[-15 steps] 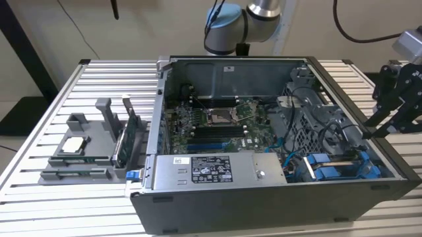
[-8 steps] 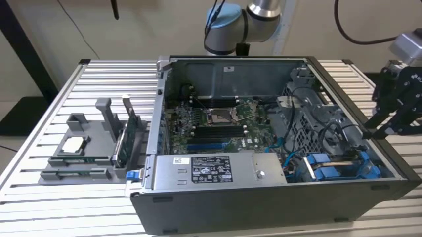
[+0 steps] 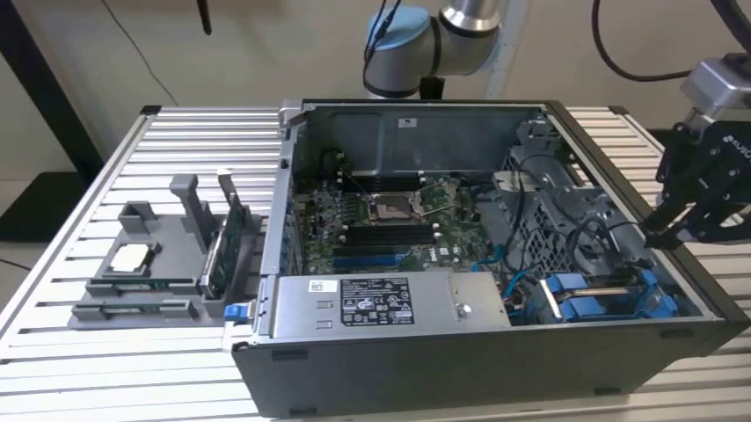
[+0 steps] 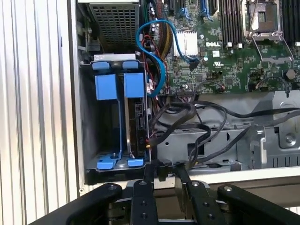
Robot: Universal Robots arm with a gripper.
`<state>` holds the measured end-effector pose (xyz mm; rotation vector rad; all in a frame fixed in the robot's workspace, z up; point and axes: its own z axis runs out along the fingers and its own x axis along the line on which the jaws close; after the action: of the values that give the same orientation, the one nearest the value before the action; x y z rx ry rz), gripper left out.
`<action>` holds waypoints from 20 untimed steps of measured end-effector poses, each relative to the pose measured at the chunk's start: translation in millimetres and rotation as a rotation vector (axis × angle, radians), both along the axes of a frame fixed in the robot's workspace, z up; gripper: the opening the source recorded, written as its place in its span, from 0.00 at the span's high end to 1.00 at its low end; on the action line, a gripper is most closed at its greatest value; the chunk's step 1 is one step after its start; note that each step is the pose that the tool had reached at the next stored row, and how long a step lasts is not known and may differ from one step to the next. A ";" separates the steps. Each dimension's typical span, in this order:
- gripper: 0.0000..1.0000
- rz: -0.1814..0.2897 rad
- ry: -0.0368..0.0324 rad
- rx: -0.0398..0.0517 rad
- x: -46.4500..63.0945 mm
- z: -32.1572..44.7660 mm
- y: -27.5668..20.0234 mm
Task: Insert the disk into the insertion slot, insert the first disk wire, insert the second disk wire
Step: 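Insert the second disk wire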
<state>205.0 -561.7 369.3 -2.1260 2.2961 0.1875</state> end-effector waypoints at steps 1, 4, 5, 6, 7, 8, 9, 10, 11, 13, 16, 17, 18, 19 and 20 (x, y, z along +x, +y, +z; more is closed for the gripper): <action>0.68 -0.004 0.0000 -0.0001 -1.3 -0.1 0.0; 0.68 -0.015 0.0000 0.0000 -4.9 -0.4 0.0; 0.68 -0.017 0.0000 0.0001 -6.2 -0.5 0.0; 0.68 -0.020 0.0000 0.0001 -7.4 -0.5 0.0; 0.68 -0.022 0.0000 0.0001 -8.2 -0.6 0.0; 0.68 -0.022 0.0000 0.0001 -8.4 -0.6 -0.1; 0.68 -0.023 0.0000 0.0001 -8.4 -0.6 0.0; 0.68 -0.023 0.0000 -0.0001 -8.5 -0.5 0.0; 0.68 -0.023 0.0000 0.0000 -8.5 -0.5 0.0; 0.68 -0.023 0.0000 0.0000 -8.6 -0.5 0.0; 0.68 -0.023 0.0000 0.0000 -8.6 -0.5 0.0; 0.68 -0.023 0.0000 0.0000 -8.6 -0.5 0.1; 0.68 -0.023 0.0000 0.0000 -8.6 -0.5 0.1; 0.70 -0.023 0.0000 0.0000 -8.6 -0.5 0.1; 0.70 -0.023 0.0000 0.0000 -8.6 -0.5 0.1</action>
<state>196.4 -561.7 368.8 -2.0986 2.3193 0.1873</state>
